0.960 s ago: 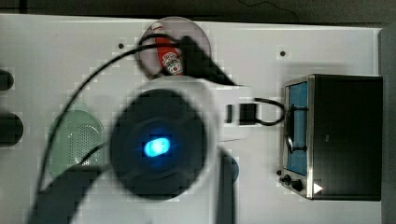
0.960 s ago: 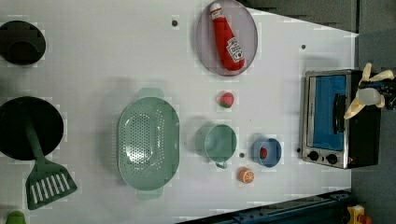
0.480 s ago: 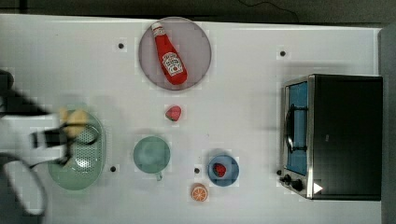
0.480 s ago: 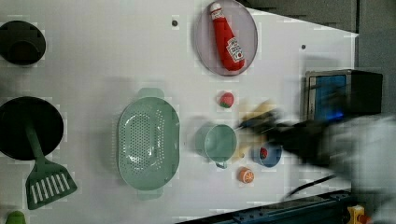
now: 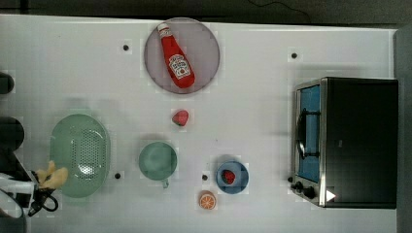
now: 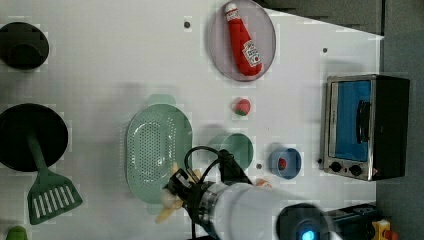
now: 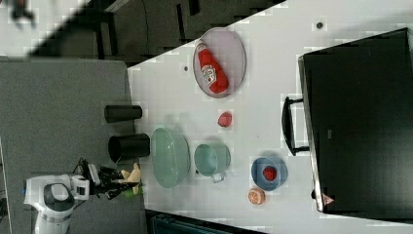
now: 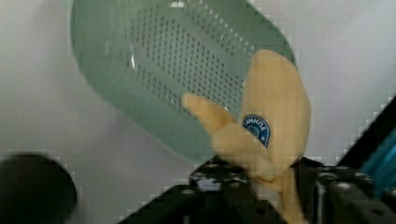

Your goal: Pick Banana and place it in strainer.

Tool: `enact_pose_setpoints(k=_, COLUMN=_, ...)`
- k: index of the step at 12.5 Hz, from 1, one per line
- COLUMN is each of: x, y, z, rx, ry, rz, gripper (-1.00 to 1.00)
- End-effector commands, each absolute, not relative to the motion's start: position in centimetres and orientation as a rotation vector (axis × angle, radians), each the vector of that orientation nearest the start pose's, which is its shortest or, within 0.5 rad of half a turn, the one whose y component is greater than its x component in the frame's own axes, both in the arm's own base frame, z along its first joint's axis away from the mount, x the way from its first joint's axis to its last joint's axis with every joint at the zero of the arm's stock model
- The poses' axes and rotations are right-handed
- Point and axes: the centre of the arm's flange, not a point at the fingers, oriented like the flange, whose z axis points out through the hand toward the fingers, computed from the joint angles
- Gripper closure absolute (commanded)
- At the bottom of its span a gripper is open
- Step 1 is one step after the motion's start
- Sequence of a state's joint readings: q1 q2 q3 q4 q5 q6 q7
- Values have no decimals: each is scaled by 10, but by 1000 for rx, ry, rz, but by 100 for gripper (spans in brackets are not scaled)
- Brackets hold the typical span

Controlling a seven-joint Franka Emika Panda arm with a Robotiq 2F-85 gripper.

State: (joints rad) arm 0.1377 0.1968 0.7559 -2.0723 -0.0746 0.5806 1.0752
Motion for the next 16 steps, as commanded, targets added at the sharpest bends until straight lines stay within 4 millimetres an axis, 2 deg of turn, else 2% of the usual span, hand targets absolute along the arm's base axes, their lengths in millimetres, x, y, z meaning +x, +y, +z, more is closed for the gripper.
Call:
enact_pose_setpoints(k=1, x=401, y=404, z=353, rx=-2472, ry=1963, rz=31, gripper=-29)
enact_pose_setpoints(k=4, x=404, y=406, z=352, rx=-2450, ry=1942, rz=34, gripper=-97)
enact_pose_setpoints(k=6, x=409, y=402, z=358, rx=-2430, ry=1951, rz=19, gripper=-100)
enact_pose_setpoints(k=8, x=429, y=380, z=377, rx=-2414, ry=1930, rz=-28, gripper=-100)
enact_pose_setpoints(k=10, x=454, y=347, z=407, rx=-2488, ry=1778, rz=-55, gripper=-100)
enact_pose_setpoints(k=12, x=474, y=304, z=439, rx=-2559, ry=1652, rz=-31, gripper=-100)
enact_pose_setpoints(k=14, x=489, y=245, z=471, rx=-2626, ry=1557, rz=50, gripper=-100)
enact_pose_setpoints(k=16, x=494, y=175, z=503, rx=-2739, ry=1438, rz=85, gripper=-100)
